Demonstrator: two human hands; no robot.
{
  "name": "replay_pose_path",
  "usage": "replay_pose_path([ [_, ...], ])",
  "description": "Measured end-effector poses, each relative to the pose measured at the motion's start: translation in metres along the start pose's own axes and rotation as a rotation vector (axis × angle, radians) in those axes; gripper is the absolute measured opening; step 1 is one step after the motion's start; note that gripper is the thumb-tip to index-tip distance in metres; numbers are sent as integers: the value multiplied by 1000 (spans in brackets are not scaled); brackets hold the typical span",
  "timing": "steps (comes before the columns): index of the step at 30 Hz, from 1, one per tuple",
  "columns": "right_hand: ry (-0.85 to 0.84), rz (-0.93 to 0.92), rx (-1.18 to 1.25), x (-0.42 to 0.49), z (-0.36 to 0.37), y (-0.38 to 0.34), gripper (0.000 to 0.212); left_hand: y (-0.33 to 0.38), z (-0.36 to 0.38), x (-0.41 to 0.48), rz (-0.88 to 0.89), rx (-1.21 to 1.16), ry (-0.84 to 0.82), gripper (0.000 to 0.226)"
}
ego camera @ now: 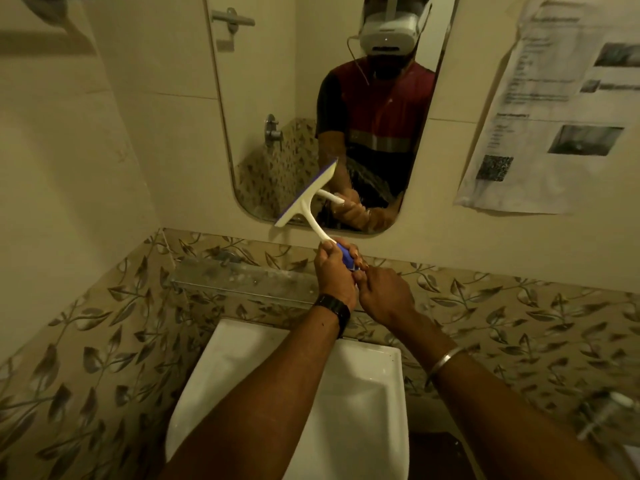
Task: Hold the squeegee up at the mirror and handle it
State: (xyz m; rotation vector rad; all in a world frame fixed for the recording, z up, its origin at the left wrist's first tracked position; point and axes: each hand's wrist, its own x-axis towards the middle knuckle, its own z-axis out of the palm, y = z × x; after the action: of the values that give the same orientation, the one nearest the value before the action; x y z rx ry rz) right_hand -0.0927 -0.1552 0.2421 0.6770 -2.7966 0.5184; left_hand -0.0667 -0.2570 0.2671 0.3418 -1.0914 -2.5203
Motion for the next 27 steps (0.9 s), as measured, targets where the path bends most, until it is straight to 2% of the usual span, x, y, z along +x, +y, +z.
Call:
replay_pose_path([
  [5, 128, -105, 184, 15, -21, -36, 51, 50, 12, 2, 145, -8, -92, 36],
  [9, 195, -114, 156, 45, -44, -59, 42, 87, 29, 15, 197, -9, -105, 37],
  [14, 150, -48, 208, 40, -30, -32, 42, 56, 33, 19, 153, 68, -91, 35],
  [21, 72, 47, 169, -6, -3, 37, 54, -20, 35, -8, 15, 105, -27, 36],
  [24, 94, 11, 174, -18, -4, 38, 61, -19, 36, -20, 17, 103, -27, 36],
  [27, 174, -80, 261, -8, -23, 19, 69, 10, 45, -21, 109, 75, -87, 35],
])
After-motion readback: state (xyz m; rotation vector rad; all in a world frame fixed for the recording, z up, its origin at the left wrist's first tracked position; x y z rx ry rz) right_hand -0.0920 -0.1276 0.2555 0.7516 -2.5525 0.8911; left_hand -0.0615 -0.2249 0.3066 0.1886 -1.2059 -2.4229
